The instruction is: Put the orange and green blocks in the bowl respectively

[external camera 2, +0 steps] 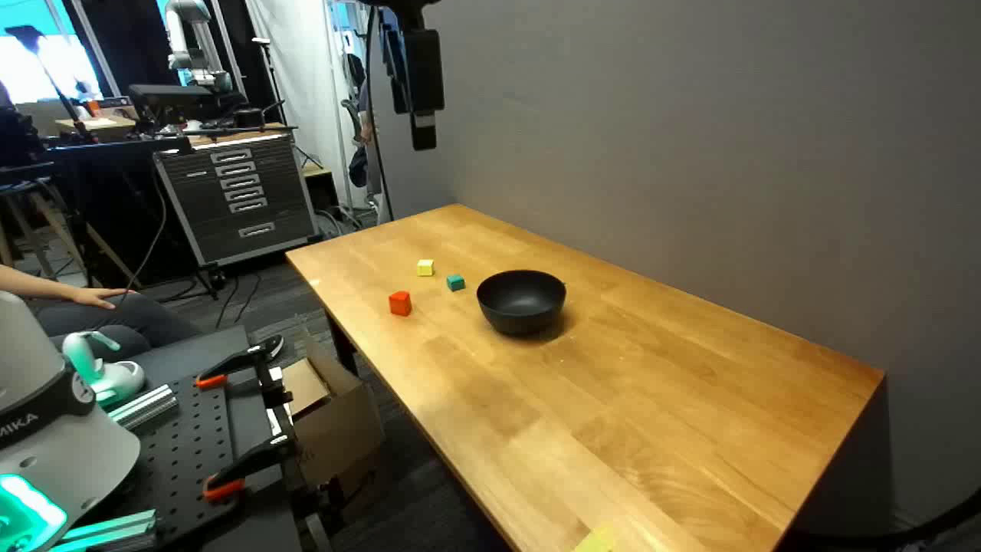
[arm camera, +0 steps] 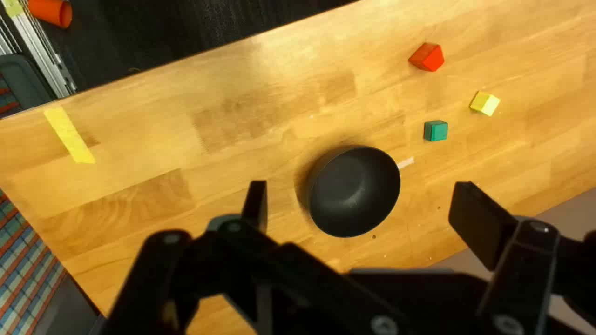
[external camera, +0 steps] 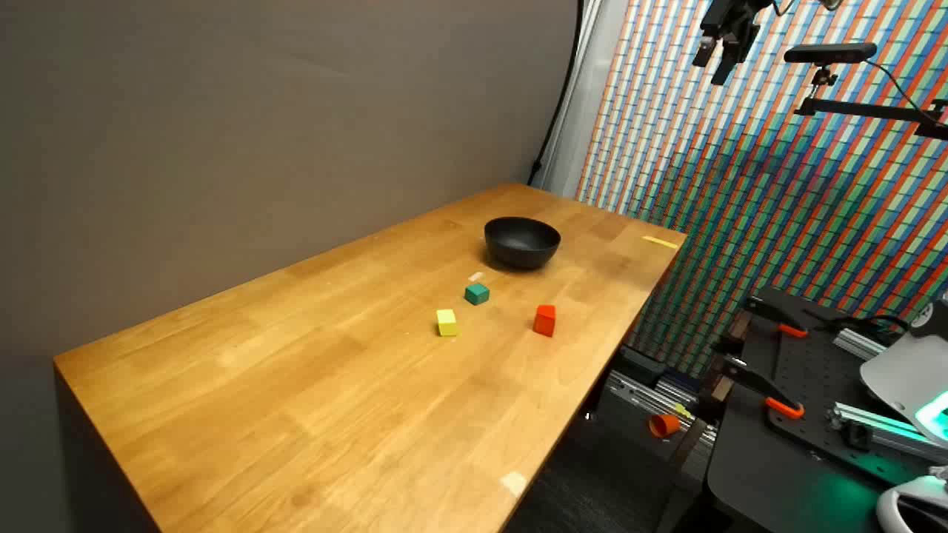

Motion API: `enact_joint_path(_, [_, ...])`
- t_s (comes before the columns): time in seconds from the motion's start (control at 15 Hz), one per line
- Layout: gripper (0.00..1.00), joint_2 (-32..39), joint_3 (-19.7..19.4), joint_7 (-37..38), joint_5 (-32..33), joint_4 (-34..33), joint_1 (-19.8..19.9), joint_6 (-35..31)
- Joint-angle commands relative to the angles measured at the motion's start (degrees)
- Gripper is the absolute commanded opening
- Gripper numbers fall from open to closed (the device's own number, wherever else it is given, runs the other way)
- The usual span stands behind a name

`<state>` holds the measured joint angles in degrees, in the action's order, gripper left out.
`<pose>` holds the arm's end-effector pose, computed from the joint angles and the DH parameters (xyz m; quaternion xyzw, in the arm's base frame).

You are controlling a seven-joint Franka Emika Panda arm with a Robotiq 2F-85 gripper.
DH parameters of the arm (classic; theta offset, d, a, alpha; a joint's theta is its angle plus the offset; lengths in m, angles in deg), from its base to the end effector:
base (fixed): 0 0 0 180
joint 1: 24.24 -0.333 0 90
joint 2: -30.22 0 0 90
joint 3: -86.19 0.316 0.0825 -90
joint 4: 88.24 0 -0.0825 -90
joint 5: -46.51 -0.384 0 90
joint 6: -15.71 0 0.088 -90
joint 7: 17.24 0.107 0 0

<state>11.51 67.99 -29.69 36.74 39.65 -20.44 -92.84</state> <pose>0.4243 -0.1680 0.4970 -0.9861 0.1021 -0.0237 0.1289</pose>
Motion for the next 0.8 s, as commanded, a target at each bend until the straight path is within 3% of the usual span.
enact_joint_path(0.0, [1.0, 0.3, 1.7, -0.5, -0.6, -0.3, 1.9, 0.2])
enact_joint_path(0.4, [1.0, 0.2, 1.6, -0.5, -0.6, -0.8, 1.9, 0.2])
enact_joint_path(0.53, [1.0, 4.4, 2.8, -0.3, -2.4, -1.0, 0.5, -0.6])
enact_joint_path(0.73, [1.0, 10.7, 5.8, -3.9, -10.3, -0.5, -3.0, -1.0])
